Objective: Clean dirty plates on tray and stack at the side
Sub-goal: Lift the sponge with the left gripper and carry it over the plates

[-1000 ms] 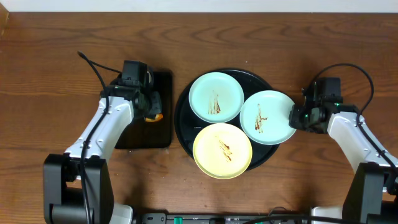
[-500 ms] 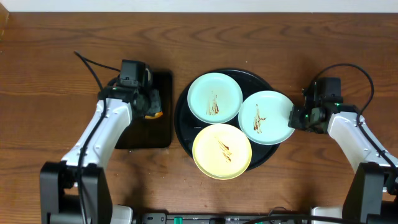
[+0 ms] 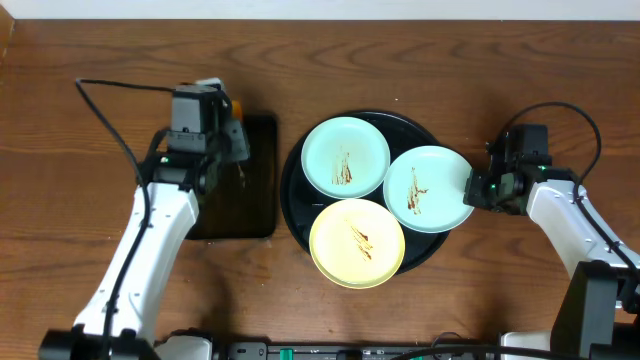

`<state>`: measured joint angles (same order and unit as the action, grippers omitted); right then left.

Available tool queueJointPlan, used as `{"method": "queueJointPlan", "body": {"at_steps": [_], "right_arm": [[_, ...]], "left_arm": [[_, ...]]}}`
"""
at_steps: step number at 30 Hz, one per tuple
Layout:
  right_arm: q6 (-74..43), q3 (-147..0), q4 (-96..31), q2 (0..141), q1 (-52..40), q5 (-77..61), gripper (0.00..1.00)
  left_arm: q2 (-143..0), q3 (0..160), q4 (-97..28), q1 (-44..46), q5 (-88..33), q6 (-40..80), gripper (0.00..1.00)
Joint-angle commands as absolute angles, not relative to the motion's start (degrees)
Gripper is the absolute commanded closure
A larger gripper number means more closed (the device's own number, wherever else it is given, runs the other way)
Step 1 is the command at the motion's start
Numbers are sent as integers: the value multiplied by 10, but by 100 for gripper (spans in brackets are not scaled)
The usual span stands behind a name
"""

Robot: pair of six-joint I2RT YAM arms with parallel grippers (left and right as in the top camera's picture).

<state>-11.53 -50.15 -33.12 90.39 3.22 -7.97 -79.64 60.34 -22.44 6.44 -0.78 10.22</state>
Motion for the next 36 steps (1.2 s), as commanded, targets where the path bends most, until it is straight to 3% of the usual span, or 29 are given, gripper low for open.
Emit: {"method": "queueJointPlan", "body": {"at_steps": [1, 13, 19, 36], "right_arm": [[-115, -509, -330, 908, 34, -79, 99], [-115, -509, -330, 908, 34, -80, 99], [-115, -509, -330, 908, 34, -80, 99], [-115, -509, -339, 908, 34, -80, 99]], "left_arm": [[-771, 599, -209, 62, 42, 86, 93], [-767, 599, -233, 62, 50, 94, 93], [-821, 599, -307, 62, 47, 166, 92], [-889, 644, -338, 72, -139, 150, 92]]}}
